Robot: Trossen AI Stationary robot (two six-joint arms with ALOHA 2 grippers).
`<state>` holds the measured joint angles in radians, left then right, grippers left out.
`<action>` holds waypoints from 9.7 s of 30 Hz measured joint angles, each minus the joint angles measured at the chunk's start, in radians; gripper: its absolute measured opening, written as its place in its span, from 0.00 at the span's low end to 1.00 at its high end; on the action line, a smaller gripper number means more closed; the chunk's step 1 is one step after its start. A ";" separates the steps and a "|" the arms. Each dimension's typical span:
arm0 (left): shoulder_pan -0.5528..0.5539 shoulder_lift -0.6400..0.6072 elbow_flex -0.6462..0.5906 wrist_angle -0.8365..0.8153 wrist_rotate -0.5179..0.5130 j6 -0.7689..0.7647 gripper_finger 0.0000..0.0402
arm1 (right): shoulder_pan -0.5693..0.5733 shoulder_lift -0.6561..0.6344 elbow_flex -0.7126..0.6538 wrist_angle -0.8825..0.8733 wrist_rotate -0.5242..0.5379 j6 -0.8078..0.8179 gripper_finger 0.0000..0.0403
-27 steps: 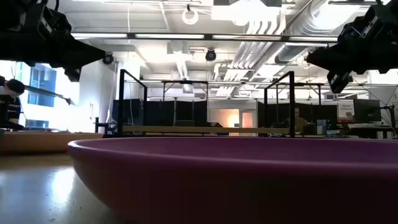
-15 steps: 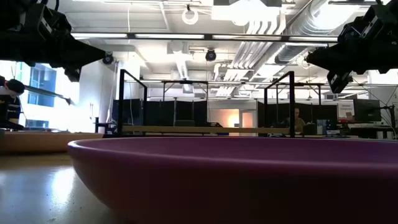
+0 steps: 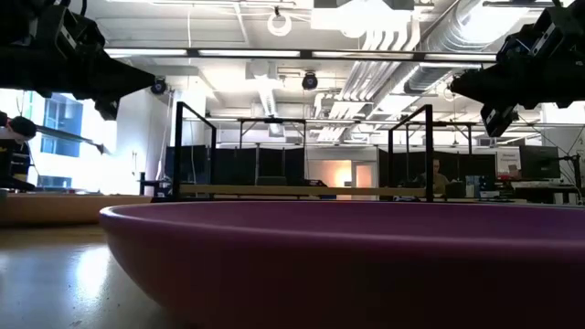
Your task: Place and stack plates onto a shelf
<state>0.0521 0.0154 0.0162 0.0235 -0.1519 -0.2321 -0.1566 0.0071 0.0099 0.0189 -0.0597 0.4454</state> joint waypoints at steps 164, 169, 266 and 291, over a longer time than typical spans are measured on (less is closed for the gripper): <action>0.000 0.000 0.000 0.000 0.000 0.000 0.00 | 0.671 1.079 0.497 -0.986 0.070 1.794 0.51; 0.000 0.000 0.000 0.000 0.000 0.000 0.00 | 0.671 1.145 0.497 -0.982 0.078 1.806 0.51; 0.000 0.000 0.000 0.000 0.000 0.000 0.00 | -0.410 1.884 1.749 -1.178 0.067 -0.389 0.00; 0.000 0.000 0.000 0.000 0.000 0.000 0.00 | -0.472 1.933 1.749 -1.251 0.156 -0.470 0.01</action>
<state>0.0520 0.0156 0.0162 0.0234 -0.1516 -0.2321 -0.6289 1.9396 1.7592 -1.2323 0.0961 -0.0245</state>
